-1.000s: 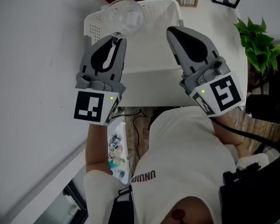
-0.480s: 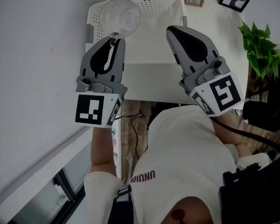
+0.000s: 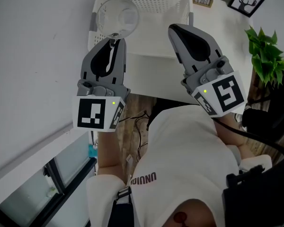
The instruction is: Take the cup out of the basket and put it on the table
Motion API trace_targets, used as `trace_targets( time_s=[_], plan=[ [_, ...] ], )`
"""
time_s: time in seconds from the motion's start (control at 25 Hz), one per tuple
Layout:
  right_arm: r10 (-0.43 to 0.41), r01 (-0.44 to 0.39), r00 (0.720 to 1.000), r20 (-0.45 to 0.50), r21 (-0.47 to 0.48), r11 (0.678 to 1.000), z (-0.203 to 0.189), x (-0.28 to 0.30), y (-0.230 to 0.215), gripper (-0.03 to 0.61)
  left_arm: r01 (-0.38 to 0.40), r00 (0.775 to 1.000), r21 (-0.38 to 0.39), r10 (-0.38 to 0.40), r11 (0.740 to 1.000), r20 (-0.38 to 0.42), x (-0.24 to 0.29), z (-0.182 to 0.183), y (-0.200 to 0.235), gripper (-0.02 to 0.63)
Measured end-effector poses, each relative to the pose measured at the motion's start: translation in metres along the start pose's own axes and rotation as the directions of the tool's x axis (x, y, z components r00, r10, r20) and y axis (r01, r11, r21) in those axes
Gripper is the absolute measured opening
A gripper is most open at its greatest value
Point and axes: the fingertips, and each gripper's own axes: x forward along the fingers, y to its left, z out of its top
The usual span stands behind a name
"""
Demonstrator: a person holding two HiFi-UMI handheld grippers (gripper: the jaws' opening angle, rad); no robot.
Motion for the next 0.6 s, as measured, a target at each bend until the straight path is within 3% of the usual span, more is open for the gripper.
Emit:
trace_targets(
  time_s=[0.6],
  plan=[
    [0.087, -0.087, 0.996, 0.002, 0.023, 0.996, -0.004, -0.002, 0.022, 0.018, -0.149, 0.989, -0.017, 0.149, 0.989, -0.011, -0.041, -0.008, -0.004, 0.043]
  ],
)
